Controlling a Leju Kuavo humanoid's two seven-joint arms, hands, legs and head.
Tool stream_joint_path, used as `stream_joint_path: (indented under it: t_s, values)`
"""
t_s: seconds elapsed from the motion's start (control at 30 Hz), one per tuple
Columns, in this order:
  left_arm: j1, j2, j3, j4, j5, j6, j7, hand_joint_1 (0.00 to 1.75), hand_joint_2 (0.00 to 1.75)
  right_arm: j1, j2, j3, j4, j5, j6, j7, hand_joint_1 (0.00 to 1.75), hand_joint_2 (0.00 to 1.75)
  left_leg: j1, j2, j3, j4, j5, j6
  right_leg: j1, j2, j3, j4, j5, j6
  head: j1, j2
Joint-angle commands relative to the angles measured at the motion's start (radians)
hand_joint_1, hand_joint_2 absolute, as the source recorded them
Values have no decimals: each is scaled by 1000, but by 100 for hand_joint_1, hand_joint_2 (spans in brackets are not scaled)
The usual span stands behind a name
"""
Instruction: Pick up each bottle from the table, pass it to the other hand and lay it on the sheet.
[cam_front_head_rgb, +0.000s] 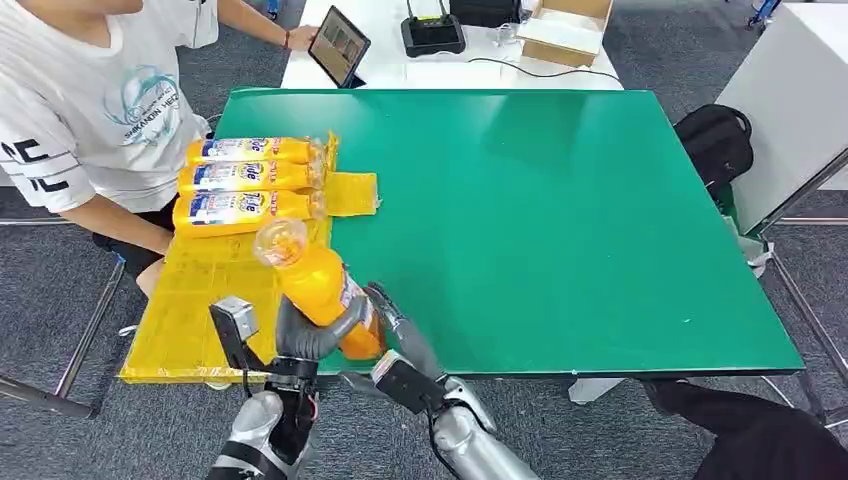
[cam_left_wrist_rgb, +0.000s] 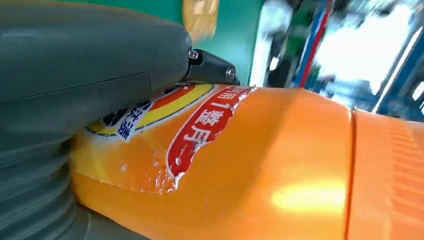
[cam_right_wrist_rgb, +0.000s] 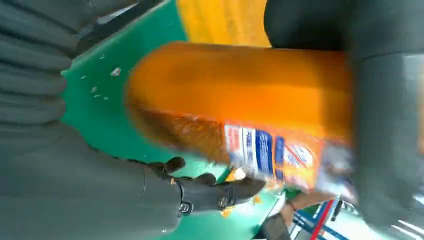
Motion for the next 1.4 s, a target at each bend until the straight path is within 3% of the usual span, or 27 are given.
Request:
stream_joint_path:
  t_s: [0.03,0.07,0.23,0.33,0.37,0.4,0.43,0.5,0.7,0.97,1.07,1.4]
  values:
    - [-132,43,135,98,-79,112,-44,175,175,13,-51,16,-187,-21,48,21,0,0,0,0,4,-1,-1,1,1,-1,4,-1,-1,-3,0,0]
    - [-153,52,153,124,-154,208,-77,175,175,15,-47,15,-208,-22,29,16,0,0,0,0,6,-1,-2,1,1,-2,6,-1,-2,-4,0,0]
    - [-181,77,180,155,-245,291,-77,175,175,20,-46,23,-249,-10,-25,15,0,0,0,1,4,-1,-1,1,1,-1,4,-1,-1,-3,0,0]
    - [-237,129,156,265,-442,488,-77,175,175,41,-42,17,-326,-14,-116,-25,0,0,0,0,3,-1,0,0,1,-1,3,0,-1,-2,0,0]
    - [-279,155,142,375,-596,637,-73,175,175,52,-31,6,-364,-31,-169,-51,0,0,0,0,3,-1,0,1,1,0,3,-1,-1,-3,0,0]
    - [-301,149,205,431,-689,646,-77,175,175,62,-32,12,-395,-34,-203,-56,0,0,0,1,6,-1,-1,1,1,-1,5,-1,-1,-4,0,0]
    - [-306,153,211,439,-690,646,-77,175,175,64,-35,18,-405,-36,-207,-49,0,0,0,0,4,-1,0,0,1,-1,4,0,-1,-3,0,0]
    - [-317,132,394,474,-1065,646,-38,175,175,75,-29,14,-436,-60,-260,-81,0,0,0,2,4,-1,0,0,0,1,3,0,0,-3,0,0]
    - [-368,192,447,600,-1523,646,145,175,175,73,-31,36,-464,-99,-304,-104,0,0,0,3,6,-1,-2,1,1,2,5,0,-1,-4,0,0]
    - [-480,259,353,880,-1660,629,260,175,175,65,-35,62,-458,-118,-298,-100,0,0,1,2,4,0,-1,1,2,1,4,0,-1,-3,0,0]
    - [-513,300,169,919,-1673,605,356,175,175,60,-35,70,-444,-124,-285,-92,0,0,1,1,5,0,-1,1,2,1,5,0,-2,-4,1,0]
    - [-577,260,261,934,-1549,390,341,175,175,70,-30,84,-419,-119,-258,-59,0,0,1,1,5,0,-1,1,2,1,5,0,-1,-4,0,0]
